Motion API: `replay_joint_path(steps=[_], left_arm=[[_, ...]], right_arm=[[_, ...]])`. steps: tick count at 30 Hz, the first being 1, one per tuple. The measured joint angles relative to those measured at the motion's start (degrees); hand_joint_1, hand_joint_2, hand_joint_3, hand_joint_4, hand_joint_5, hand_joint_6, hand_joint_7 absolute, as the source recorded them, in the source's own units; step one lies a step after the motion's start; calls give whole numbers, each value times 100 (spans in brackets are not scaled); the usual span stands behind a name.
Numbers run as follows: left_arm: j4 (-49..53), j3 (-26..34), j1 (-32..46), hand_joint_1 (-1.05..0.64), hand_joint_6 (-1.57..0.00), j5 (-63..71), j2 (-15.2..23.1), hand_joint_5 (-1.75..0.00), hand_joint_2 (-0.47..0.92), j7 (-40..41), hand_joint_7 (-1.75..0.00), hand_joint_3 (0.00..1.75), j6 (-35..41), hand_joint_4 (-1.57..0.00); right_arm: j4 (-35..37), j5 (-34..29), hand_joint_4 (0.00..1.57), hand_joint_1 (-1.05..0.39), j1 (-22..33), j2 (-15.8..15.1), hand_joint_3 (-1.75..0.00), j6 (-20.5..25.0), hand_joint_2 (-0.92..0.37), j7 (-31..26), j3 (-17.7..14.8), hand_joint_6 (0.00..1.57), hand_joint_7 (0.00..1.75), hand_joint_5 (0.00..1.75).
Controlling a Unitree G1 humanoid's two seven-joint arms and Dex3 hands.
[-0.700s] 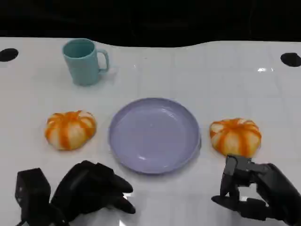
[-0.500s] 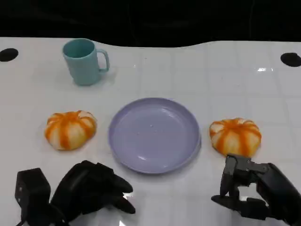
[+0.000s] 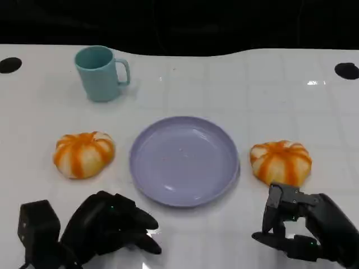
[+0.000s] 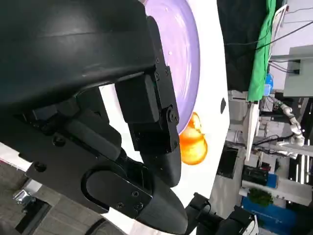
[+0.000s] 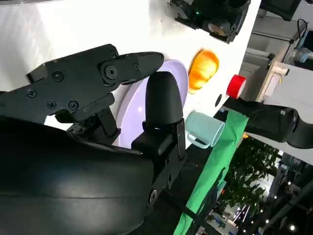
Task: Grasp the bread from the table and place it into the plate.
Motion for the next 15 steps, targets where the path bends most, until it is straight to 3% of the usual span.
replay_joint_path(steps=[6,10,12,15], left_arm=[[-4,0,0,-105,-155,0,0,-20,77,0,0,0,1,-157],[-4,0,0,-105,-156,-1,0,-20,77,0,0,0,0,-157],[-3,0,0,-105,-156,-1,0,-20,77,0,0,0,0,-157],[-3,0,0,-105,-156,-1,0,-20,77,0,0,0,0,-157]], right_arm=[[-46,6,74,-48,1,0,-25,19,-92,3,3,57,170,175],[-212,30,63,-49,-2,-3,-22,139,-92,65,5,52,150,175],[-277,53,57,-48,-3,-10,-19,205,-92,96,5,51,127,168],[-402,132,56,-47,-10,-19,-18,247,-92,128,-5,51,118,165]])
